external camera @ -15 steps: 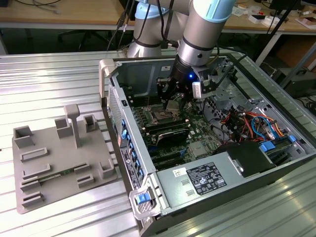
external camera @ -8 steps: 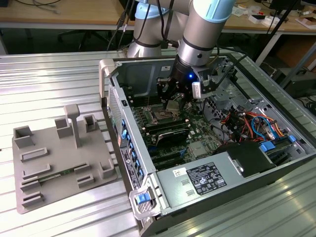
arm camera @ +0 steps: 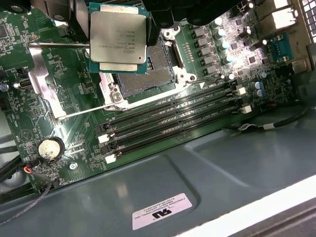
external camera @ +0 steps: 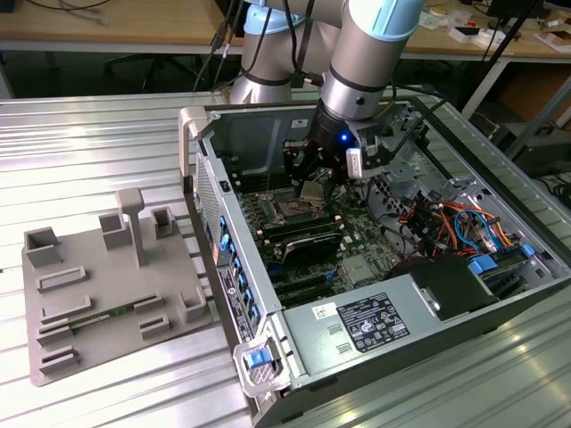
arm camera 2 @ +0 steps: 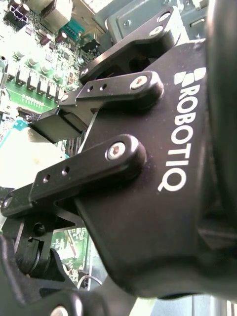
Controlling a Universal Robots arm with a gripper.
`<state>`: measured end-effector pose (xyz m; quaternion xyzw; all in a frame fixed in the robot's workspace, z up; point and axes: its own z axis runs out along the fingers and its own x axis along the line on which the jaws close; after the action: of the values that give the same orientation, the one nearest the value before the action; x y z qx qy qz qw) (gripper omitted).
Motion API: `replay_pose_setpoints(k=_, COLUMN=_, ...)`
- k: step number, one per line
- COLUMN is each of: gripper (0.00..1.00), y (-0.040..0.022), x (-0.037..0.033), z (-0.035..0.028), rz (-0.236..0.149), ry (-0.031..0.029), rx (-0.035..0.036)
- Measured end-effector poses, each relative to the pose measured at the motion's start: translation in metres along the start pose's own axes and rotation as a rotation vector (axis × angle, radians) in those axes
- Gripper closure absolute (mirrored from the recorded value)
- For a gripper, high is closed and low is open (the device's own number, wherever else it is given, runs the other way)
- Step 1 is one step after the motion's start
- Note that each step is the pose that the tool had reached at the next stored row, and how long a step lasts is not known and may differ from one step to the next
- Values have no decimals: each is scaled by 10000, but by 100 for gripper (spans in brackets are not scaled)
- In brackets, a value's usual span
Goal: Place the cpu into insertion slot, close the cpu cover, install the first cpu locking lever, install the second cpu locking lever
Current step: 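Place the cpu into insertion slot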
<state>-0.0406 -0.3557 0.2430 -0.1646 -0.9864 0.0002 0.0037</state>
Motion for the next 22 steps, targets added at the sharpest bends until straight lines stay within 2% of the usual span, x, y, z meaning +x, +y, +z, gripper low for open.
replay_pose_setpoints(k=22, gripper=45, y=0, x=0, z=7, rz=232, ry=0, rx=-1)
